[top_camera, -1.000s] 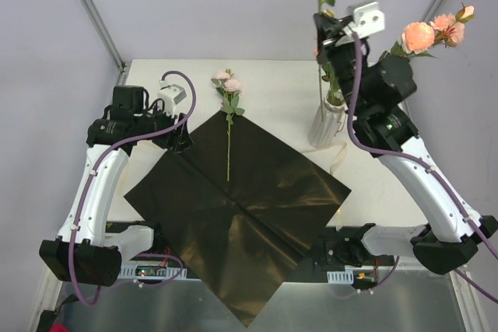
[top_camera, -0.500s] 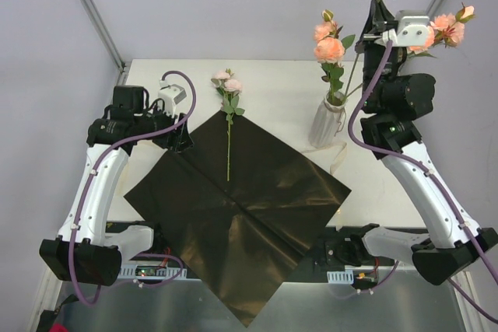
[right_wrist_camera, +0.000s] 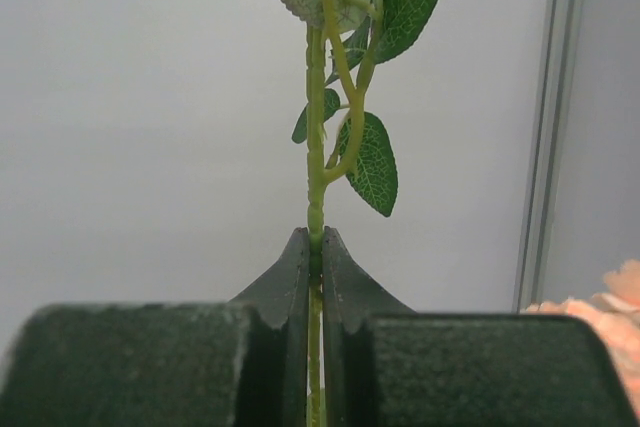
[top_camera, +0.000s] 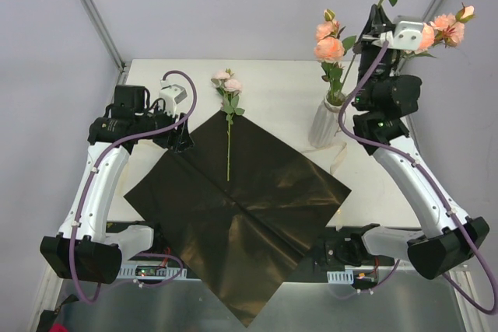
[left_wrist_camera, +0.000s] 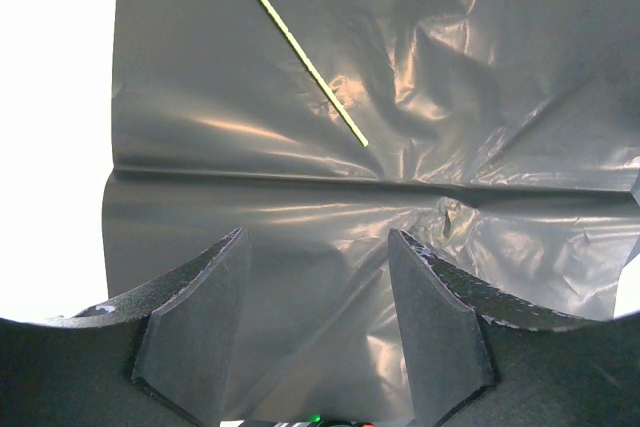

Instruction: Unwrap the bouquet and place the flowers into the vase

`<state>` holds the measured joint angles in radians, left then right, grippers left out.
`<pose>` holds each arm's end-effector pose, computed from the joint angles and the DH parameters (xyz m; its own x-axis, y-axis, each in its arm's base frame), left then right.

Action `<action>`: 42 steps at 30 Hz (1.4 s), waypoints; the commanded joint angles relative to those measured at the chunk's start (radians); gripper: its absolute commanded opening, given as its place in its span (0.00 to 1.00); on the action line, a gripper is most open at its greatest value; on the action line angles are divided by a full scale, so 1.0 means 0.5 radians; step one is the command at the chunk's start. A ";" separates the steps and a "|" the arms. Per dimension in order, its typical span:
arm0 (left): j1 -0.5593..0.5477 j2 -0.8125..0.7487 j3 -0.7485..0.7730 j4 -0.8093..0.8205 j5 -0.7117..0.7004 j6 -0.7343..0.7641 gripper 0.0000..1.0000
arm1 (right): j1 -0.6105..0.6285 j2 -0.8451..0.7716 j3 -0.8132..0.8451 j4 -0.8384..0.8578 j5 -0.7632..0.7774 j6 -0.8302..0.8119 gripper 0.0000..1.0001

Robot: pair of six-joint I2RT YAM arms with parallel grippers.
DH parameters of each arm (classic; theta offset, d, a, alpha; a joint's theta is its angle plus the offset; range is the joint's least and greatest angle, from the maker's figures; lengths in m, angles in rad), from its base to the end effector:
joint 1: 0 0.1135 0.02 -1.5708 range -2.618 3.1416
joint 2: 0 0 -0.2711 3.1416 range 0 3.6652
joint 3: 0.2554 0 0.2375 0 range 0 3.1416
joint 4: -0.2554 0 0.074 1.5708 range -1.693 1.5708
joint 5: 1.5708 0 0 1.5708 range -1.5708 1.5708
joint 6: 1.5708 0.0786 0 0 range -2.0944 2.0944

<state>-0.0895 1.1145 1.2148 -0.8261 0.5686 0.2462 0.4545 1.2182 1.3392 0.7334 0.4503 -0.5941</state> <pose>0.2234 -0.0625 0.3465 -0.5250 0.2533 -0.8125 0.6232 0.7646 -0.1643 0.2327 0.0756 0.5644 0.6390 -0.2487 -0.7279 0.2646 0.9596 -0.0956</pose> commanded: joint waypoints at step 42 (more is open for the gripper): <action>0.032 -0.100 0.037 -0.023 0.072 -0.020 0.57 | 0.778 1.788 1.141 -2.188 -0.496 0.934 0.65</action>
<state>-0.0895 1.0901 1.2171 -0.8276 0.5762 0.2245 0.8837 2.0521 1.8130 -0.2787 0.2249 -0.2264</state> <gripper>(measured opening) 0.573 0.644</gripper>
